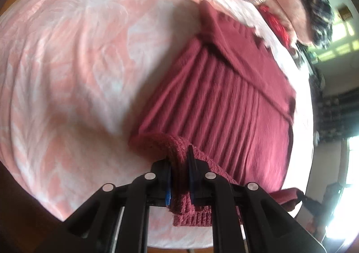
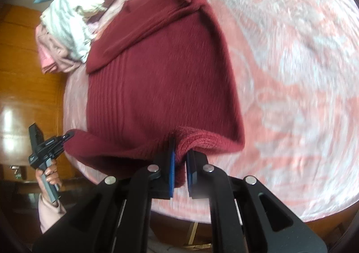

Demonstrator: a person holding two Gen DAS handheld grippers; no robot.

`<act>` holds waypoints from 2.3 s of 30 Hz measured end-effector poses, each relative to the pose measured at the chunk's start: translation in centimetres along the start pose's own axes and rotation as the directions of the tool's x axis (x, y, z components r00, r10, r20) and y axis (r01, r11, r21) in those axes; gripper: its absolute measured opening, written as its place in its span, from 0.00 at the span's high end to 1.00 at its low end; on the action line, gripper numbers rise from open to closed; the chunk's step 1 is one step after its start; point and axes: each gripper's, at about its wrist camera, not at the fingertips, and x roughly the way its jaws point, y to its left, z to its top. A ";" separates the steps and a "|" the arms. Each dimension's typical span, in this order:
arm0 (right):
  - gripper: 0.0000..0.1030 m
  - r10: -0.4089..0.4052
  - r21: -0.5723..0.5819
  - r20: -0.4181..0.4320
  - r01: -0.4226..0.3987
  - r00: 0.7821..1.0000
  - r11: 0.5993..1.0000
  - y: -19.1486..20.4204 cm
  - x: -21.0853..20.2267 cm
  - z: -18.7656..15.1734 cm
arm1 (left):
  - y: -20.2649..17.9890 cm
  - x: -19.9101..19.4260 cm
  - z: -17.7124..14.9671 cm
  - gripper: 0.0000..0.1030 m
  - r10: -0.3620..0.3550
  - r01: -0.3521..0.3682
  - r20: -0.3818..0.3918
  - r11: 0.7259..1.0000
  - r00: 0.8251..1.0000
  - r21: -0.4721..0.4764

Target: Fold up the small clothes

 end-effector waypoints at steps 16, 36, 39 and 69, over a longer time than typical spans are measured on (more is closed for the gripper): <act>0.67 -0.152 0.162 0.005 0.149 0.988 0.975 -2.8 2.9 8.6 | -2.8 4.2 7.1 0.60 0.099 -0.095 0.029 0.989 0.995 -0.111; 0.54 -0.162 -0.222 0.012 0.160 0.987 0.962 0.6 3.7 9.7 | -7.3 3.5 7.6 0.30 0.273 -0.326 0.226 0.912 0.935 0.250; 0.51 -0.188 -0.257 -0.015 0.178 0.982 0.950 0.3 4.7 10.2 | -8.2 4.6 7.8 0.28 0.270 -0.327 0.213 0.893 0.939 0.310; 0.68 -0.115 -0.486 -0.107 0.049 0.988 0.873 2.5 9.6 9.8 | -5.7 9.4 7.0 0.90 0.191 -0.230 0.134 0.875 0.972 0.427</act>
